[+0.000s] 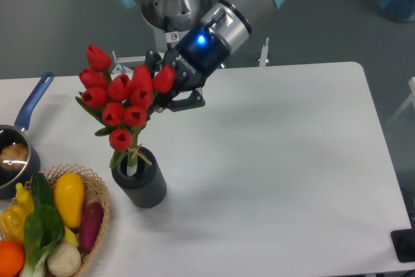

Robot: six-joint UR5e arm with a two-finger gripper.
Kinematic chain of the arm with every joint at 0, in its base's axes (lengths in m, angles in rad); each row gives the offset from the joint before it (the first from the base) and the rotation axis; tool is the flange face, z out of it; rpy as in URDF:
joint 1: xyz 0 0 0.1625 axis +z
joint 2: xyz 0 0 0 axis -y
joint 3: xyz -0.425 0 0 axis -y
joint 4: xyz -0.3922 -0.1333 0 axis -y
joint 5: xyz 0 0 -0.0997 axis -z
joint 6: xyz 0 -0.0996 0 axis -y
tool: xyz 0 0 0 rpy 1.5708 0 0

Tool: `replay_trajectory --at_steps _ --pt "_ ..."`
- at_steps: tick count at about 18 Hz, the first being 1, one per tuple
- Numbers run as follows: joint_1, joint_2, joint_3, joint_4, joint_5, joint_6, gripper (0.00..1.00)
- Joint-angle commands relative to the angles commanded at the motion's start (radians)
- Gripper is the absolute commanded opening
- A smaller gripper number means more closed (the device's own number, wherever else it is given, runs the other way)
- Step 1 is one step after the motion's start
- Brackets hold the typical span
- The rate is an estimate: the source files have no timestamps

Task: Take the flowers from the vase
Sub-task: 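Lift the gripped tulips up out of the black vase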

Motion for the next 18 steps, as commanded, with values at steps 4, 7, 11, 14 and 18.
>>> replay_trajectory --at_steps 4,7,11,14,18 --pt "0.012 0.022 -0.008 -0.002 0.000 -0.014 0.00" --pt "0.020 0.037 -0.009 -0.005 0.000 -0.023 0.00" --pt "0.077 0.048 -0.009 -0.005 0.023 -0.041 0.00" --pt "0.152 0.051 -0.008 -0.002 0.180 -0.029 0.00" --pt "0.195 0.051 -0.008 -0.003 0.504 -0.015 0.00"
